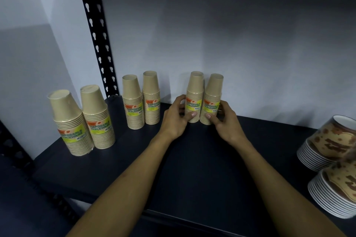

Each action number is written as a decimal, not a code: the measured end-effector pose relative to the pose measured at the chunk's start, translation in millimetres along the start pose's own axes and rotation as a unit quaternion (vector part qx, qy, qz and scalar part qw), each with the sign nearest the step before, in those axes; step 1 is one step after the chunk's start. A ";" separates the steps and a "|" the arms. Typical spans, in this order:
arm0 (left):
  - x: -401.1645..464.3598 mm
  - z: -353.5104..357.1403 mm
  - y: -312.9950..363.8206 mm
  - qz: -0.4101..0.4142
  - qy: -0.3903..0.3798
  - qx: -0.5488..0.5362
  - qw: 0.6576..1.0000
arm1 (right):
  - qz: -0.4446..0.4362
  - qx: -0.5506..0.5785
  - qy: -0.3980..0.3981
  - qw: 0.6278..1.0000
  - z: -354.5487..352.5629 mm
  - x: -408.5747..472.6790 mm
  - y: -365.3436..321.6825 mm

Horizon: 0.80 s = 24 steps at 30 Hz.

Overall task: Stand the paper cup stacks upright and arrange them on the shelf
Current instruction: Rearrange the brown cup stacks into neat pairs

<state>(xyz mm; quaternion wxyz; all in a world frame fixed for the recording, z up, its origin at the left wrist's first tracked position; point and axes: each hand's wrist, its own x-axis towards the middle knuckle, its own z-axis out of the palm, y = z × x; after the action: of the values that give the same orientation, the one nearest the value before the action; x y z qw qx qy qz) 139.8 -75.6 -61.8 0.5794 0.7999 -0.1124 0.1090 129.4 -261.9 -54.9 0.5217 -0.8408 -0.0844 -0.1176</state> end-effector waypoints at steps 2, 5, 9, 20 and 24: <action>-0.9 -0.3 -0.4 -0.002 -0.002 0.003 1.000 | 0.001 0.000 0.000 1.000 0.0 -0.2 -0.5; -1.6 -0.6 0.3 0.002 -0.005 0.012 1.000 | -0.004 -0.002 0.000 1.000 -0.5 0.1 0.2; -4.8 -0.6 2.8 0.002 -0.014 0.037 0.999 | 0.001 0.005 -0.005 1.000 -0.1 -1.2 0.7; -57.8 -6.2 16.7 -0.055 -0.055 0.171 0.982 | 0.073 -0.159 0.074 0.982 3.6 -42.4 -13.3; -102.0 -8.5 25.1 -0.023 -0.098 0.296 0.950 | 0.052 -0.318 0.010 0.947 8.7 -67.1 -21.0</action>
<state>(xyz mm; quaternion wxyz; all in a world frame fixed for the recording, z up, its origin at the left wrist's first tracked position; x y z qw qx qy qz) 34.8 -69.7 -67.6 0.3055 0.9444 -0.1126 0.0451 60.5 -246.1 -59.8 0.2334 -0.9650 0.0063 -0.1194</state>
